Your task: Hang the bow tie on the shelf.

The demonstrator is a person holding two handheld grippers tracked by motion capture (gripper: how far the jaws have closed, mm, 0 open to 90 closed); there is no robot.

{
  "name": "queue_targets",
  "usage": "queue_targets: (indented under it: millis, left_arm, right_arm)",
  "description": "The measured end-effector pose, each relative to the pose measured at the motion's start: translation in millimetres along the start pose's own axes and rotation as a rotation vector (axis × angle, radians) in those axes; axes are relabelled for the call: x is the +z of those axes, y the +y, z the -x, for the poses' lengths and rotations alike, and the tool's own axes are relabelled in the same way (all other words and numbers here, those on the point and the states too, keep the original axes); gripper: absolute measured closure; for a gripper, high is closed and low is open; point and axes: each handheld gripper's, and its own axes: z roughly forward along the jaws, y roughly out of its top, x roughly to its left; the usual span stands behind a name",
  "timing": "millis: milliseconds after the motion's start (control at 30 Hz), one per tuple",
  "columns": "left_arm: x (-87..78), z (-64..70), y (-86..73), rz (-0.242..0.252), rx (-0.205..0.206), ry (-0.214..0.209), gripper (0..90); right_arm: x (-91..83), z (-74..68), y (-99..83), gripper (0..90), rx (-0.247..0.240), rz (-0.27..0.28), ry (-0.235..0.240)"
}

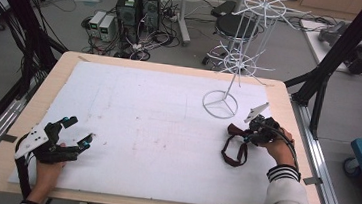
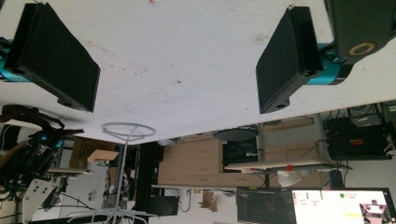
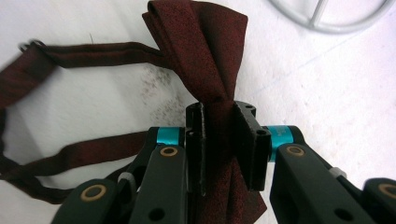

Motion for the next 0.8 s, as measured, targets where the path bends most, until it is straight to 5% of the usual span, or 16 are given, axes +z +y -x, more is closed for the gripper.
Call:
queue_targets:
  millis: [233,800]
  left_arm:
    - [0.0,0.1,0.1,-0.001,0.003,0.000,14.1]
    - [-0.2,0.4,0.0,0.001,0.006,0.001,14.1]
  right_arm:
    - [-16.0,-1.0,-1.3,75.4,0.009,0.136,0.001]
    - [-37.0,-9.1,1.8,75.2,-0.001,0.341,-0.004]
